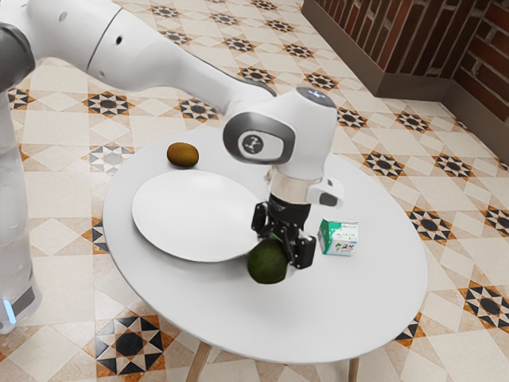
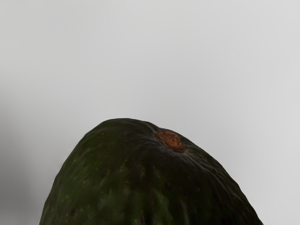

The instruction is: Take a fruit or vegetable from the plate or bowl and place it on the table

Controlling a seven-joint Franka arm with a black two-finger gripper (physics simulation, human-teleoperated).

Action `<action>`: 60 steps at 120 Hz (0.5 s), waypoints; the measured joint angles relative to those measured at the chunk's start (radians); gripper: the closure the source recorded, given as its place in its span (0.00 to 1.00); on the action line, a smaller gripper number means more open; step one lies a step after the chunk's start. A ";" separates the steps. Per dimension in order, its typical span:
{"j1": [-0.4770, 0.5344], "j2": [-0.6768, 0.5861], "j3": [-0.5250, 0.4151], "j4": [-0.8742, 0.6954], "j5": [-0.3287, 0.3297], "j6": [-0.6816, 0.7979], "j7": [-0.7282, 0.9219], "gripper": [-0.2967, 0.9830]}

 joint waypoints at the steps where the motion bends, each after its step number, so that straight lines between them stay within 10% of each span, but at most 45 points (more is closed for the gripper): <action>1: 0.000 0.002 0.000 0.002 0.002 0.000 0.000 0.42; 60: -0.006 0.113 0.002 0.111 0.062 -0.001 0.014 0.26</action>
